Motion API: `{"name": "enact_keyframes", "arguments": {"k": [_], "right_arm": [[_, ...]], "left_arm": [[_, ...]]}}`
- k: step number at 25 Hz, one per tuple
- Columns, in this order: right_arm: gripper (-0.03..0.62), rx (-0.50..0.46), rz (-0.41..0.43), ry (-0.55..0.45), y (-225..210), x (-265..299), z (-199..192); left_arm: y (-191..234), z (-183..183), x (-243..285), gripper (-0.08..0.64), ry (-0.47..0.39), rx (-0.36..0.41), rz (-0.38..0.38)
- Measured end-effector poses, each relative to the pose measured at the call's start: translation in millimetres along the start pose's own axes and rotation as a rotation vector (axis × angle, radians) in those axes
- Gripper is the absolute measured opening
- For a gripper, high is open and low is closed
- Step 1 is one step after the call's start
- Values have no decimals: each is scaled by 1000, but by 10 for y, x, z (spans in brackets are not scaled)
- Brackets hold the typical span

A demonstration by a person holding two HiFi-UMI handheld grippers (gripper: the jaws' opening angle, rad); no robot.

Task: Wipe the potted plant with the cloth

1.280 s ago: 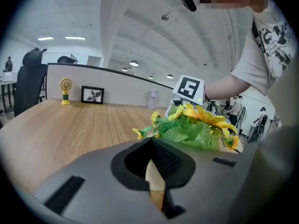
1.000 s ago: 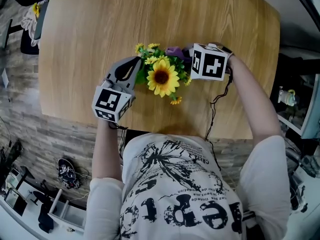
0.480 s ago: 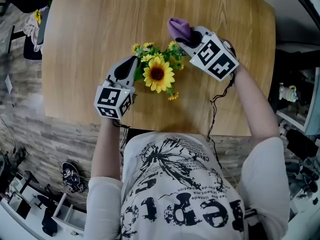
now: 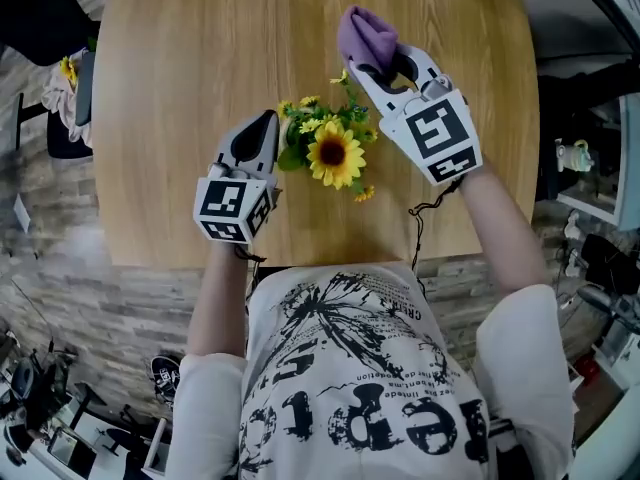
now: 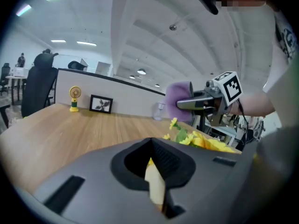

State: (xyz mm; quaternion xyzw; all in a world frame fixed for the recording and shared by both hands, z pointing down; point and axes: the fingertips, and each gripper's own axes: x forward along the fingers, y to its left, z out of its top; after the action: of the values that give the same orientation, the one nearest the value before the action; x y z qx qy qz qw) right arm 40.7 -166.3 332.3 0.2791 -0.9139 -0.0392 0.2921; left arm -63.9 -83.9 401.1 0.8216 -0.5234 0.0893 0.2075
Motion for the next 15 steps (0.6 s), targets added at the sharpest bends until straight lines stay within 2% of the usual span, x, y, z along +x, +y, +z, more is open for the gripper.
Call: {"name": "enact_keyframes", "arguments": {"k": [6,10,15], "right_arm": [[78,66,-137,-44,154,-164,443],[78,112,-164,-55,457,-86,633],[78,196,-182,-29,875,143,665]], "left_arm": [[76,380,-250,3,-30,118,-144],[232,539,-446,3,-56,169,-205],[466,577,-626,3,-70,195,-267]]}}
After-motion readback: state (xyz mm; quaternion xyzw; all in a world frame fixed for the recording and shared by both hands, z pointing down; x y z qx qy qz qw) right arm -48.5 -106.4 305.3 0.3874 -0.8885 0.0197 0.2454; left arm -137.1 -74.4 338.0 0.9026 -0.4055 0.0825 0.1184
